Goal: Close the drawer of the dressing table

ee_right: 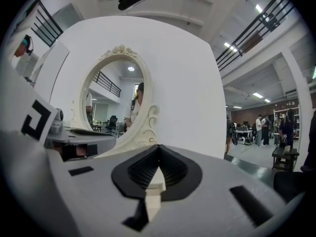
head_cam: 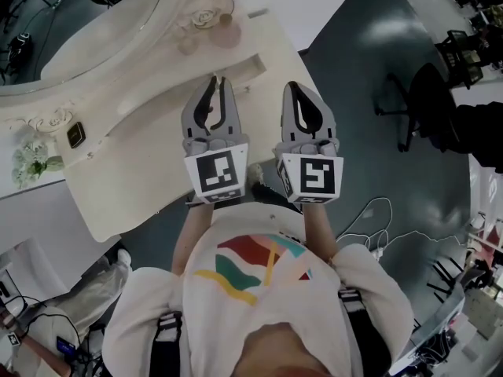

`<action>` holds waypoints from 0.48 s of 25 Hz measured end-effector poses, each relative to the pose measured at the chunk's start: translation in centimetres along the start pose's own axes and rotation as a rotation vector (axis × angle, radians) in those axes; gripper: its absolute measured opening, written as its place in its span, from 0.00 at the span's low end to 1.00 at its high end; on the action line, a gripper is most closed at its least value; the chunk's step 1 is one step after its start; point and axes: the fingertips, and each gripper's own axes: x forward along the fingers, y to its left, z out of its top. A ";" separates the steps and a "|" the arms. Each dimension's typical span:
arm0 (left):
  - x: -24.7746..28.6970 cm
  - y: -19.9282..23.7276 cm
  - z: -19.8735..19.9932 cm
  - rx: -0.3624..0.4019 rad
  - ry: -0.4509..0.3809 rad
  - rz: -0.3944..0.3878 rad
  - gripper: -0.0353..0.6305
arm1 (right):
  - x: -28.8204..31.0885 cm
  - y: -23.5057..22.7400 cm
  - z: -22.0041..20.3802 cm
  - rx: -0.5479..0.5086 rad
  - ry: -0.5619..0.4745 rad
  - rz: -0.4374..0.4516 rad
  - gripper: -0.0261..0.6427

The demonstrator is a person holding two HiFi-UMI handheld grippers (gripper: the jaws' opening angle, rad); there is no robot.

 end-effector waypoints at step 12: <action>1.9 -3.5 -8.3 -0.059 0.159 -0.045 0.28 | -1.3 -2.1 -3.7 0.022 0.080 -0.020 0.04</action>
